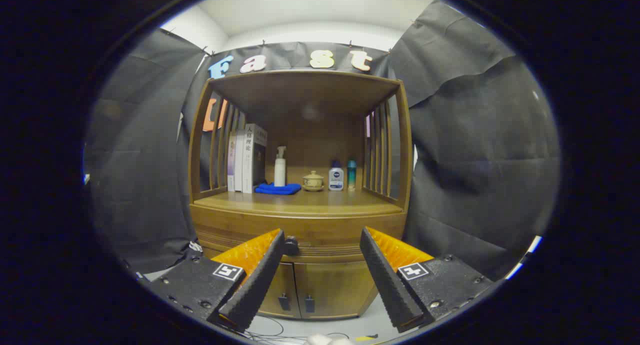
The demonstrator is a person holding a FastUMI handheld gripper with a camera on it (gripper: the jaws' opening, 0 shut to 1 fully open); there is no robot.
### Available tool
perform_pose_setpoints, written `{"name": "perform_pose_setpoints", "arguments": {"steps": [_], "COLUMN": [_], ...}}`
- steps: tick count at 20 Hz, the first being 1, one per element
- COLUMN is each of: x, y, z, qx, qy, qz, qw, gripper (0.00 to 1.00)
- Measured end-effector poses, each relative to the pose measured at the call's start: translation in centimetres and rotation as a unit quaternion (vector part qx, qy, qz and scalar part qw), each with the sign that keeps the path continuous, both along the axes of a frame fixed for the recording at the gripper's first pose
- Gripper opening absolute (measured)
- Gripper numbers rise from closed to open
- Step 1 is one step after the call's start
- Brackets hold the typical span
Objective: Pull open the drawer, take out the items inside it, and place them on the countertop above the cabinet.
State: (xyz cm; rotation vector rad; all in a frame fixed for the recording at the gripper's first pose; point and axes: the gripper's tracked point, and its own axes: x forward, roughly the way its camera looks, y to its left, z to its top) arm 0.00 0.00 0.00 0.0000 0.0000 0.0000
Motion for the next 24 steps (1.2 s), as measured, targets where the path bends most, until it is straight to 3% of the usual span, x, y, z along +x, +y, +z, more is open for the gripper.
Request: {"name": "perform_pose_setpoints", "arguments": {"steps": [13,24], "x": [0.9,6.7], "y": [0.4,5.1], "z": [-0.4,-5.4], "qx": [-0.003,-0.019], "qy": [0.002,0.020], "qz": [-0.001,0.035], "qw": [1.000,0.999], "gripper": [0.98,0.98]}}
